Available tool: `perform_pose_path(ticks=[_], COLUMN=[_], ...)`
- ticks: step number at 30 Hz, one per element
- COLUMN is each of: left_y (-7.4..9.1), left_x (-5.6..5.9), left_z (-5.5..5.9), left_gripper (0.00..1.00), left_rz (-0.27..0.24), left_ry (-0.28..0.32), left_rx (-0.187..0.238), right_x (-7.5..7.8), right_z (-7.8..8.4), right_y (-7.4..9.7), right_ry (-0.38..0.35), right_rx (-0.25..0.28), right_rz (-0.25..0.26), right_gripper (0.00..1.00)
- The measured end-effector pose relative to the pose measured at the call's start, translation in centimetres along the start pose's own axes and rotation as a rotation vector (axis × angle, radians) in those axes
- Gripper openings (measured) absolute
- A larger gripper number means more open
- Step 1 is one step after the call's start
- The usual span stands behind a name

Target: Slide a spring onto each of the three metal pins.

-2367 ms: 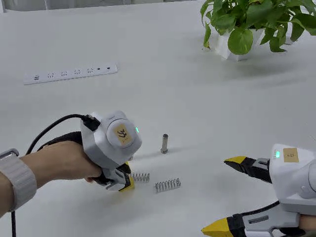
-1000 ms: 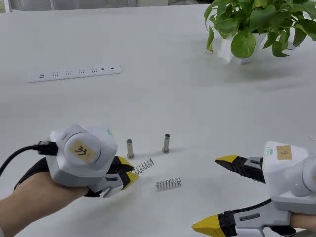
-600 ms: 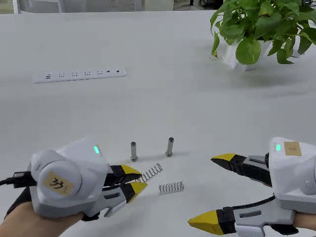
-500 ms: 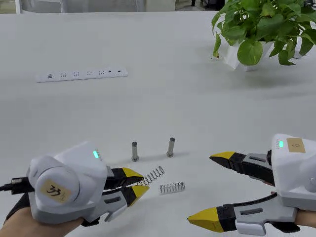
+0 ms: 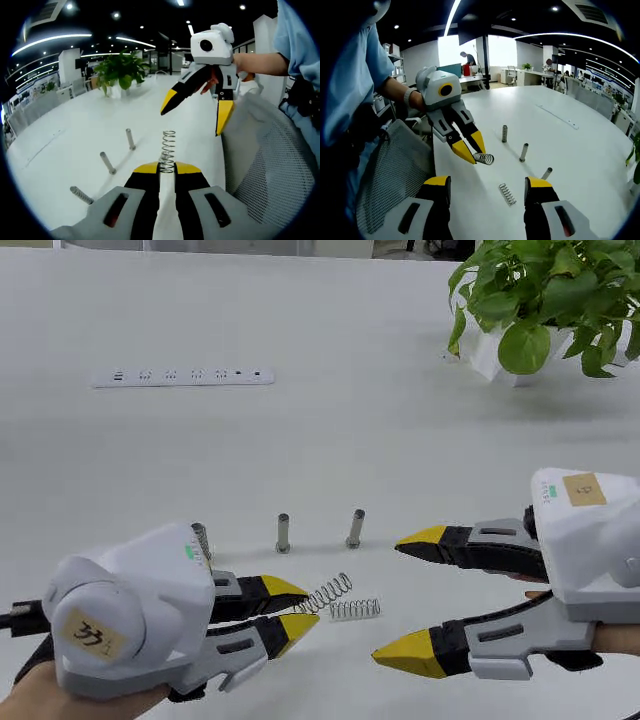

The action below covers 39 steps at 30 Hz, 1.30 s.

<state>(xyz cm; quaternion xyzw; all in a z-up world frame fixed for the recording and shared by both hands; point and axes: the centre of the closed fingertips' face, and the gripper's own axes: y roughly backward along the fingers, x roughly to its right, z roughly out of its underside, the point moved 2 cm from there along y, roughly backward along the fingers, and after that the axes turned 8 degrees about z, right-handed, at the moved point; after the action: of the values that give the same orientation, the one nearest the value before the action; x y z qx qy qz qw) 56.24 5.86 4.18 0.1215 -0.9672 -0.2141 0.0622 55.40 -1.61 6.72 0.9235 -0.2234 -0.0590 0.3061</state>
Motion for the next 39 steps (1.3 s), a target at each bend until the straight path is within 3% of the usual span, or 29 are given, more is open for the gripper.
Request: perform_pose_path(ticks=[8, 13, 21, 39], left_y=[0.9, 1.4, 1.8, 2.0], left_x=[0.8, 1.1, 1.6, 1.9], left_z=[0.9, 1.2, 1.3, 1.6], left_gripper=[0.07, 0.06, 0.06, 0.06], left_rz=[0.009, 0.014, 0.026, 0.045], left_ry=[-0.009, -0.018, -0.043, -0.056], left_rx=[0.001, 0.007, 0.010, 0.005], right_x=[-0.9, -1.8, -2.7, -3.4], right_z=[-1.2, -1.7, -2.1, -1.8], right_y=[-1.0, -1.7, -2.7, -3.4], right_ry=[0.093, 0.140, 0.164, 0.182], right_rx=[-0.032, -0.060, -0.080, -0.114], right_rz=[-0.105, -0.179, -0.248, -0.288], right_gripper=[0.35, 0.29, 0.16, 0.07])
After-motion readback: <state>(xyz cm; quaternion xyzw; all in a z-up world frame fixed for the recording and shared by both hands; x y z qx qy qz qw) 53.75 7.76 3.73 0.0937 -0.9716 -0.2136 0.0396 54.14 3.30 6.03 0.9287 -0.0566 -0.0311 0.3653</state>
